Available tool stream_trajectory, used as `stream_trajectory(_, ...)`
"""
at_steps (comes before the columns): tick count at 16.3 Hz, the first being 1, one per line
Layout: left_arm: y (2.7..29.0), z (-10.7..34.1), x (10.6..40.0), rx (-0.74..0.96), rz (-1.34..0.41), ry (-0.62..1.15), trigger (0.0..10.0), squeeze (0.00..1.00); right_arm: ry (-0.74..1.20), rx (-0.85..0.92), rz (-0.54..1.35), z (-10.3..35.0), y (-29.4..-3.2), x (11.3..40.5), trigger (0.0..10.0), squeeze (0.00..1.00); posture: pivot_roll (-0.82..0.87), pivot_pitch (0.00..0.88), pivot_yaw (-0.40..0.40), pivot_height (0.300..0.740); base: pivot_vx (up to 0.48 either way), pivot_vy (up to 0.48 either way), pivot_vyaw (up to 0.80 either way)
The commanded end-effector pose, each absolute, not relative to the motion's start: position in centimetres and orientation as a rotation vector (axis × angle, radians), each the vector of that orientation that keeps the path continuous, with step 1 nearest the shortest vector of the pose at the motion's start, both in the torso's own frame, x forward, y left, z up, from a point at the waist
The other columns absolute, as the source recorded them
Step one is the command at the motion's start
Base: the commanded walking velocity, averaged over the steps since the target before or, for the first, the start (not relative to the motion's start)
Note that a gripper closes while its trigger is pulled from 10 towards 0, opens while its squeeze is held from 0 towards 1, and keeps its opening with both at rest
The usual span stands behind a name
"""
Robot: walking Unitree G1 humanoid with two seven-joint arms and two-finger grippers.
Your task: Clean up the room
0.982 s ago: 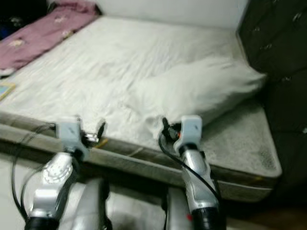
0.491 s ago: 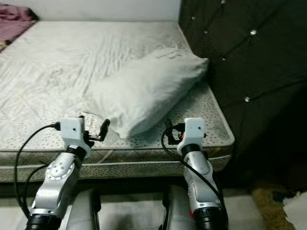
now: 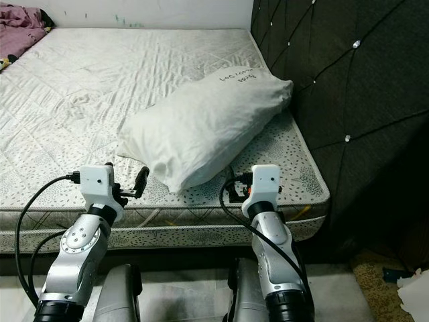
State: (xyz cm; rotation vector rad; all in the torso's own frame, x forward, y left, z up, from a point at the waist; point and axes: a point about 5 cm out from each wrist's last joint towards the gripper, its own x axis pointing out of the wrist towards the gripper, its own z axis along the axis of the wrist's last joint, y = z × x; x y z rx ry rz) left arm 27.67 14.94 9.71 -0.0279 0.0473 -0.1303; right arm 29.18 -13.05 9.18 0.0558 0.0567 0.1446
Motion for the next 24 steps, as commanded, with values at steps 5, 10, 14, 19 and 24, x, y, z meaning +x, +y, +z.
stream_trajectory(5, 17.3, 10.6, 26.8, 0.022, 0.023, 0.010, 10.0, 0.00, 0.145, 0.083, 0.276, 8.2, -11.4, 29.1, 10.0, 0.00, 0.07, 0.085, -0.018, 0.541, 0.000, 0.000, 0.00)
stream_trajectory(10, 19.2, 10.6, 24.2, 0.051, 0.098, 0.047, 10.0, 0.00, 0.154, 0.044, 0.301, 9.1, -10.6, 32.6, 10.0, 0.00, 0.14, 0.139, -0.032, 0.541, 0.000, 0.000, 0.00)
stream_trajectory(14, 19.6, 11.0, 22.9, 0.066, 0.137, 0.059, 10.0, 0.00, 0.194, 0.008, 0.313, 10.1, -9.9, 35.6, 10.0, 0.00, 0.18, 0.183, -0.040, 0.541, 0.000, 0.000, 0.00)
stream_trajectory(19, 21.0, 11.2, 21.3, 0.073, 0.240, 0.090, 10.0, 0.00, 0.335, -0.039, 0.411, 11.3, -7.2, 37.6, 10.0, 0.00, 0.21, 0.203, -0.063, 0.541, 0.000, 0.000, 0.00)
stream_trajectory(24, 20.4, 11.3, 21.9, 0.062, 0.220, 0.094, 10.0, 0.00, 0.385, -0.038, 0.649, 11.8, -5.9, 37.4, 10.0, 0.00, 0.19, 0.178, -0.069, 0.541, 0.000, 0.000, 0.00)
